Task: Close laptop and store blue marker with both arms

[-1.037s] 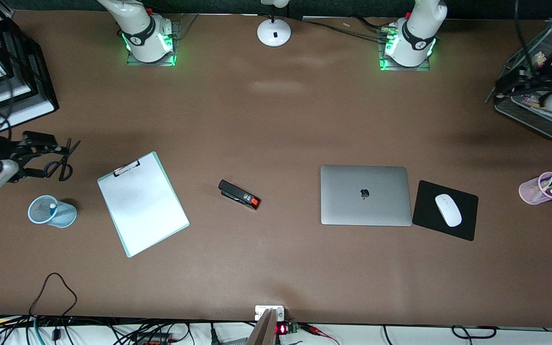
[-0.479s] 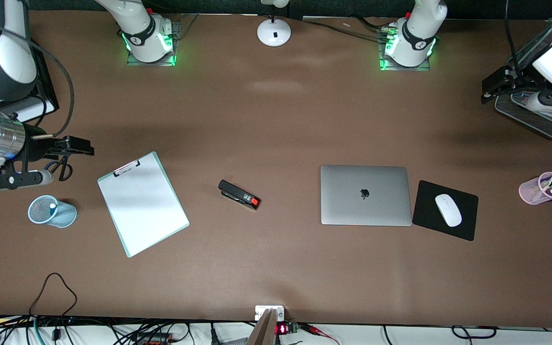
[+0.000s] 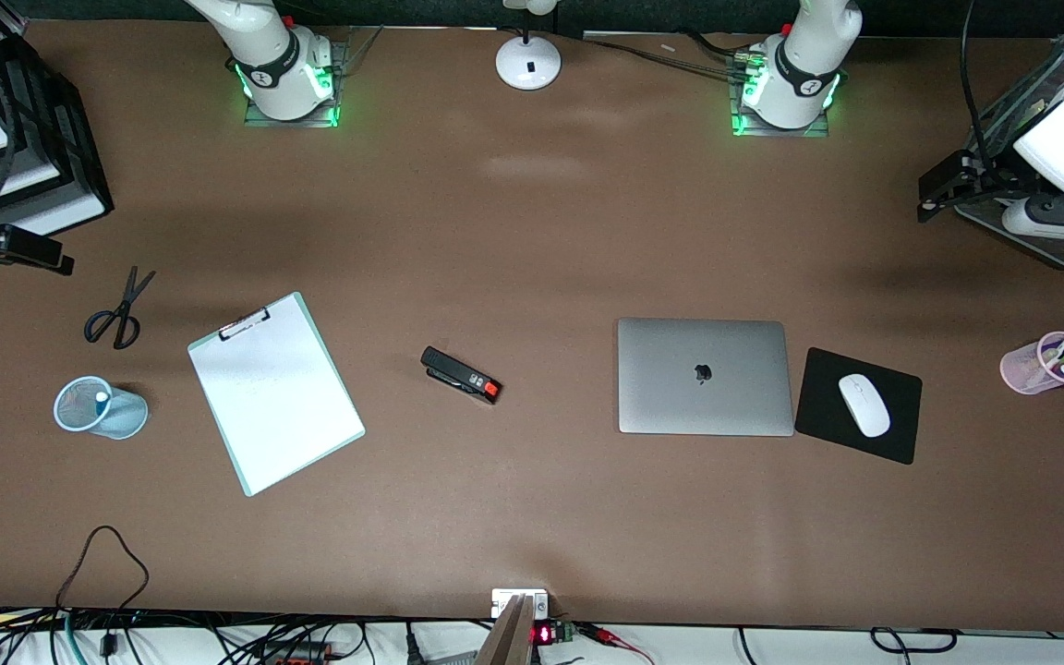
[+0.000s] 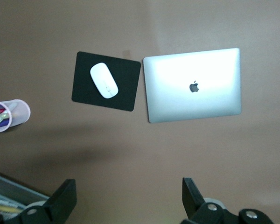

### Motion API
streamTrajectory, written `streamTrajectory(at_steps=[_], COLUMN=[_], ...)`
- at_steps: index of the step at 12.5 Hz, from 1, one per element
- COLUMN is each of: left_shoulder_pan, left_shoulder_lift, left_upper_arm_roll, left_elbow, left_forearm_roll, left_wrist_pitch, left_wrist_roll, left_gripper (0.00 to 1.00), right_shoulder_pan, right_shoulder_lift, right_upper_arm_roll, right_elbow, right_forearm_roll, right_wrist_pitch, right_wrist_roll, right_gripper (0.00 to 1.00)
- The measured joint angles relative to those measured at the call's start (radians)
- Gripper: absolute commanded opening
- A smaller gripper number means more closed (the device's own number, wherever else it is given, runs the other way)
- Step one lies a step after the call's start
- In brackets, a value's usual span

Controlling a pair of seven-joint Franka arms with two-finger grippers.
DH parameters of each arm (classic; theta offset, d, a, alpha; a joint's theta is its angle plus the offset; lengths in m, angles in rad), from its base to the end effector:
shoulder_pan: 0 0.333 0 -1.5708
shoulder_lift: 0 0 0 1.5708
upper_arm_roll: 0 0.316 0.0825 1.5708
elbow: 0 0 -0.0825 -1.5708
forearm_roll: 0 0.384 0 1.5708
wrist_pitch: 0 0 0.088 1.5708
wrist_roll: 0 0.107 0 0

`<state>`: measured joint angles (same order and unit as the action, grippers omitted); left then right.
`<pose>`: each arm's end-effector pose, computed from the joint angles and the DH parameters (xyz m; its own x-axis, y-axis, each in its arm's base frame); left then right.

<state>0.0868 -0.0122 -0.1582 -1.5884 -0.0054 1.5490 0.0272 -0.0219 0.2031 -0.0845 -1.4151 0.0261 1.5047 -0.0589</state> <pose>0.5467 -0.0402 0.6210 0.9948 -0.0985 -0.0272 -0.0984 -0.9951 0.0042 0.6046 -0.0564 0.5742 0.9927 -0.0453 -0.1118 -0.0473 -0.9988 -0.0157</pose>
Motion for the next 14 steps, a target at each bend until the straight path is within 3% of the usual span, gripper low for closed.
streamTrajectory(at_steps=[6,14], left_shoulder_pan=[0.007,0.054], left_shoulder_lift=[0.000,0.001], left_upper_arm_roll=[0.000,0.000], left_elbow=[-0.004,-0.013], left_forearm_roll=[-0.001,-0.001], left_wrist_pitch=[0.003,0.004], left_wrist_roll=[0.001,0.084], left_gripper=[1.00,1.00], right_shoulder_pan=[0.004,0.010], right_shoulder_lift=[-0.110,-0.151], right_upper_arm_roll=[0.004,0.009], right_elbow=[-0.132,-0.152], right_forearm_roll=[-0.004,-0.004], right_wrist_pitch=[0.066,0.054], right_wrist_roll=[0.000,0.003], right_gripper=[1.00,1.00])
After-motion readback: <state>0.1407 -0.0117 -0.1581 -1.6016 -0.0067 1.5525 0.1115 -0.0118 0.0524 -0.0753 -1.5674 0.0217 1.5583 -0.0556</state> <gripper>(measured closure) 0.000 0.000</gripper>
